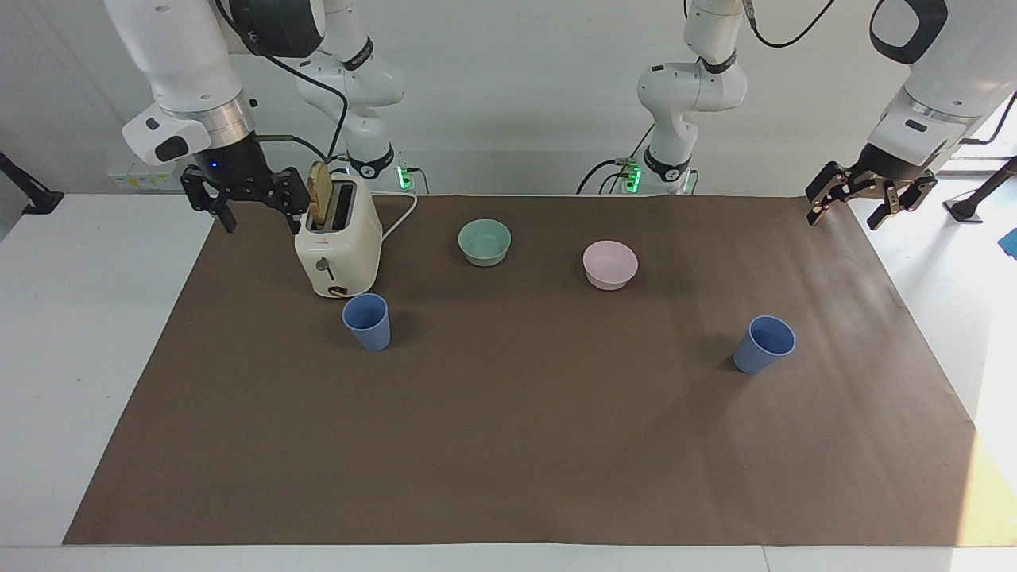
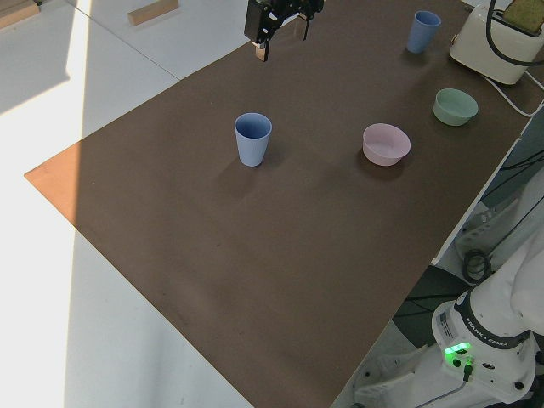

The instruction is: Stack blue cups with both arms

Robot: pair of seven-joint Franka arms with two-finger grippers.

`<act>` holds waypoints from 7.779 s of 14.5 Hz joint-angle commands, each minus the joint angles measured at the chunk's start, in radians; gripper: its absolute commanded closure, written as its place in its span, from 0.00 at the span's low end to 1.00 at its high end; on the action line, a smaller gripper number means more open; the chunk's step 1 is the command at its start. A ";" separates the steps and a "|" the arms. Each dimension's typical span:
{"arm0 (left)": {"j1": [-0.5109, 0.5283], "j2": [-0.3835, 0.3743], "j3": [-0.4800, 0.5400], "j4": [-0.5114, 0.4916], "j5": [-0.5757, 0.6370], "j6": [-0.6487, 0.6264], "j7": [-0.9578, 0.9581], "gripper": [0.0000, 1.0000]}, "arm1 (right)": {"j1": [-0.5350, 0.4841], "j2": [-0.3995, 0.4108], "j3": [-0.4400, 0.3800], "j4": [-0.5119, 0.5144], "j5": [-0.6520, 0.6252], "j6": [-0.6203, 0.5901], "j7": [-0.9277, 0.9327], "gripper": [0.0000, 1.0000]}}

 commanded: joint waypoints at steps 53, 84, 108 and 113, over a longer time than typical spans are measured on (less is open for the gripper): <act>0.047 0.242 0.007 -0.149 -0.082 0.411 0.167 0.00 | -0.004 -0.032 -0.008 -0.046 0.007 0.020 -0.020 0.00; -0.364 0.245 0.007 -0.277 -0.102 0.630 -0.438 1.00 | -0.006 -0.040 -0.010 -0.060 0.007 0.027 -0.018 0.00; -0.567 0.215 0.021 -0.256 -0.100 0.602 -0.721 0.00 | -0.006 -0.042 -0.008 -0.128 0.037 0.098 -0.024 0.00; -0.402 0.040 0.023 -0.254 -0.086 0.355 -0.461 0.00 | 0.014 -0.003 -0.004 -0.254 0.045 0.306 -0.017 0.00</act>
